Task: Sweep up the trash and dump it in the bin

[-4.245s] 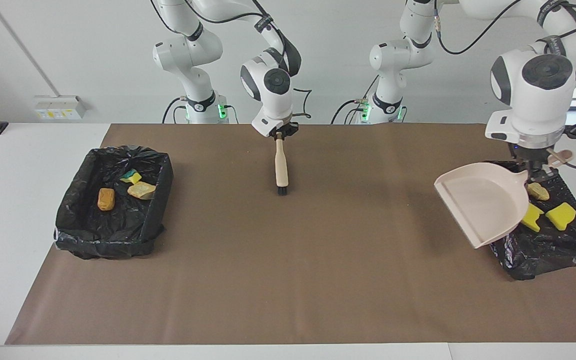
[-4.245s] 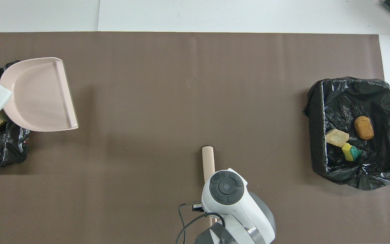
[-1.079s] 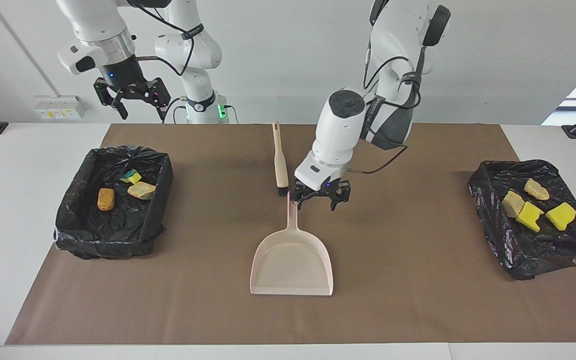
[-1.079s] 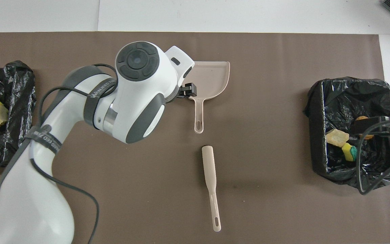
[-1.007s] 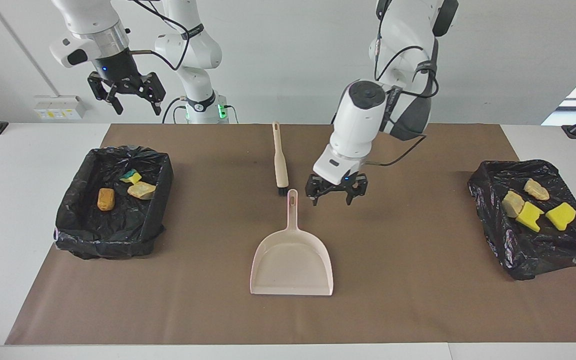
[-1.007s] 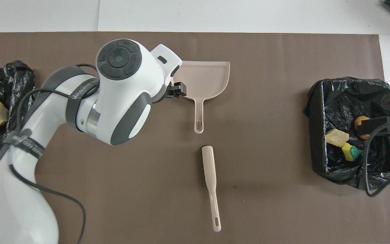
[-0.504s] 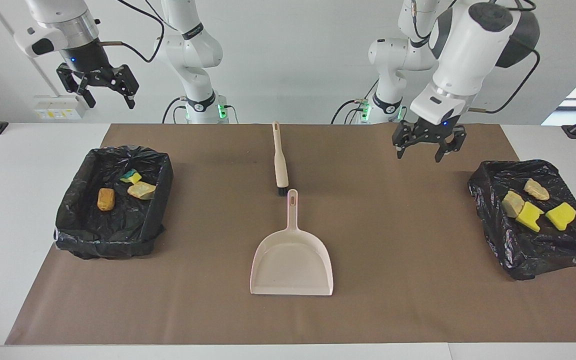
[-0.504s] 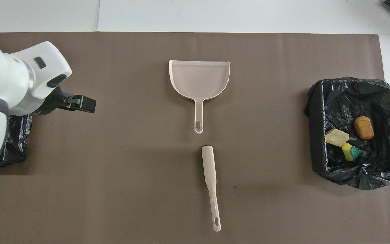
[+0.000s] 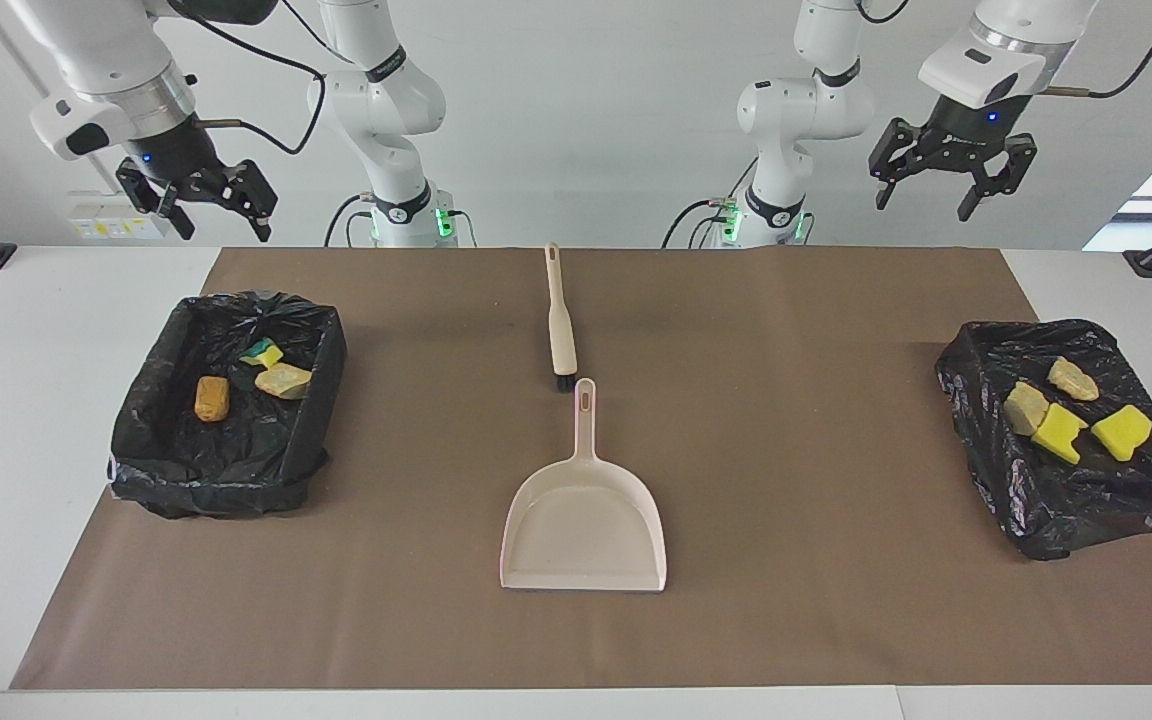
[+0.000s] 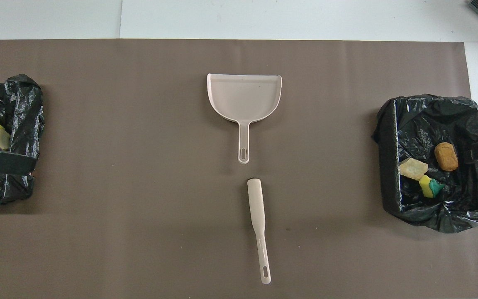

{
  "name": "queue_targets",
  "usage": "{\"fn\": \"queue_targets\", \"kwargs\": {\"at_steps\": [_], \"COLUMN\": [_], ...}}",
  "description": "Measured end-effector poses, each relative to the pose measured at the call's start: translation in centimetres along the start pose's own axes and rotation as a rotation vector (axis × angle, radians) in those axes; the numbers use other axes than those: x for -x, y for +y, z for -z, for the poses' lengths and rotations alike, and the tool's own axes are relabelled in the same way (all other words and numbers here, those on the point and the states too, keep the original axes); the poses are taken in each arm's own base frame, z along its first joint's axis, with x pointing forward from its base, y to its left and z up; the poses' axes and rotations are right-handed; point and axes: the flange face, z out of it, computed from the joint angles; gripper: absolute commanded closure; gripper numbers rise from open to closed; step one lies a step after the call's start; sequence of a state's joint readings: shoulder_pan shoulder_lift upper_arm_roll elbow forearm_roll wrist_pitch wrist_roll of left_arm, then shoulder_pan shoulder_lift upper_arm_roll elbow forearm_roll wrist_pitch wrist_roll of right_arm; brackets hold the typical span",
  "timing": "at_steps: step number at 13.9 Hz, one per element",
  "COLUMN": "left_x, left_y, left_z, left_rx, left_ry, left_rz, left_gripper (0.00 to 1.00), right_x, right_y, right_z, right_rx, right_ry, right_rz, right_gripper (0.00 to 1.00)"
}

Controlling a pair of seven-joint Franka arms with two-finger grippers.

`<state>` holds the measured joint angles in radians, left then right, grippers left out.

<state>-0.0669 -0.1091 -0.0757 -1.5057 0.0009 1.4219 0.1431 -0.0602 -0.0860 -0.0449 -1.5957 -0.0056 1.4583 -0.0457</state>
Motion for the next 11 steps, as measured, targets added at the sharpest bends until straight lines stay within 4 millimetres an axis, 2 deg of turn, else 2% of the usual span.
{"fn": "queue_targets", "kwargs": {"at_steps": [5, 11], "left_x": [-2.2, -1.5], "left_y": [-2.2, -2.9], "left_z": [0.6, 1.5], "left_rx": [0.020, 0.019], "left_ry": [-0.063, -0.053], "left_rz": [0.018, 0.034], "left_gripper": [0.00, 0.00], "right_x": [0.5, 0.5], "right_y": [0.1, -0.3], "right_z": [0.5, 0.8], "right_rx": [-0.001, 0.001], "right_ry": [0.000, 0.012], "right_rz": [0.041, 0.048], "right_gripper": [0.00, 0.00]}}
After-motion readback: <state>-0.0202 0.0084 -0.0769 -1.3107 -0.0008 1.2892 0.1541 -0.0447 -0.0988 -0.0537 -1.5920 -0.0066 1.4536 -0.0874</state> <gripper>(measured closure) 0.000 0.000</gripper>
